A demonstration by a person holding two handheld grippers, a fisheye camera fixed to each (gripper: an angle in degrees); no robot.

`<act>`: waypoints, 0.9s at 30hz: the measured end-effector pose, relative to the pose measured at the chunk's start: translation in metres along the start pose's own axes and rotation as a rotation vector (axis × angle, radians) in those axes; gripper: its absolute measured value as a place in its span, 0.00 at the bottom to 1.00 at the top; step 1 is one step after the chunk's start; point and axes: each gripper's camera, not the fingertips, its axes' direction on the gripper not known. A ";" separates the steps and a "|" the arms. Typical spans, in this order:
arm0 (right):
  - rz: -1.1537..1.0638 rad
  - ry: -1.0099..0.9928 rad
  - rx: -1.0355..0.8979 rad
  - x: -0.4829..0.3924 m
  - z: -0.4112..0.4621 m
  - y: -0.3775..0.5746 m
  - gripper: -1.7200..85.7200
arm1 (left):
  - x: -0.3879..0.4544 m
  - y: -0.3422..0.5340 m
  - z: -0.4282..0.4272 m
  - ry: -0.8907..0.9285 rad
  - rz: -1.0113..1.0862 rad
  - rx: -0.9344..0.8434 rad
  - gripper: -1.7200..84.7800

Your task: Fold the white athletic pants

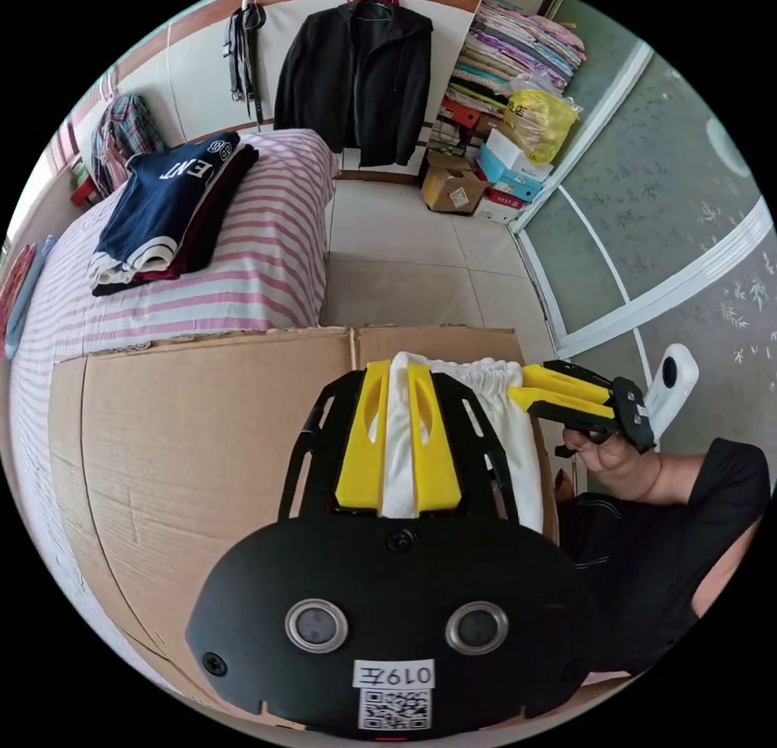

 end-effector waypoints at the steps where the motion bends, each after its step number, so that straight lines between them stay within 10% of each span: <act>1: 0.002 -0.004 0.000 -0.001 -0.001 0.001 0.08 | -0.008 0.008 -0.003 0.076 -0.003 0.009 0.10; 27: -0.023 0.079 -0.004 -0.042 -0.020 0.014 0.08 | 0.015 0.033 -0.015 0.026 0.082 -0.042 0.03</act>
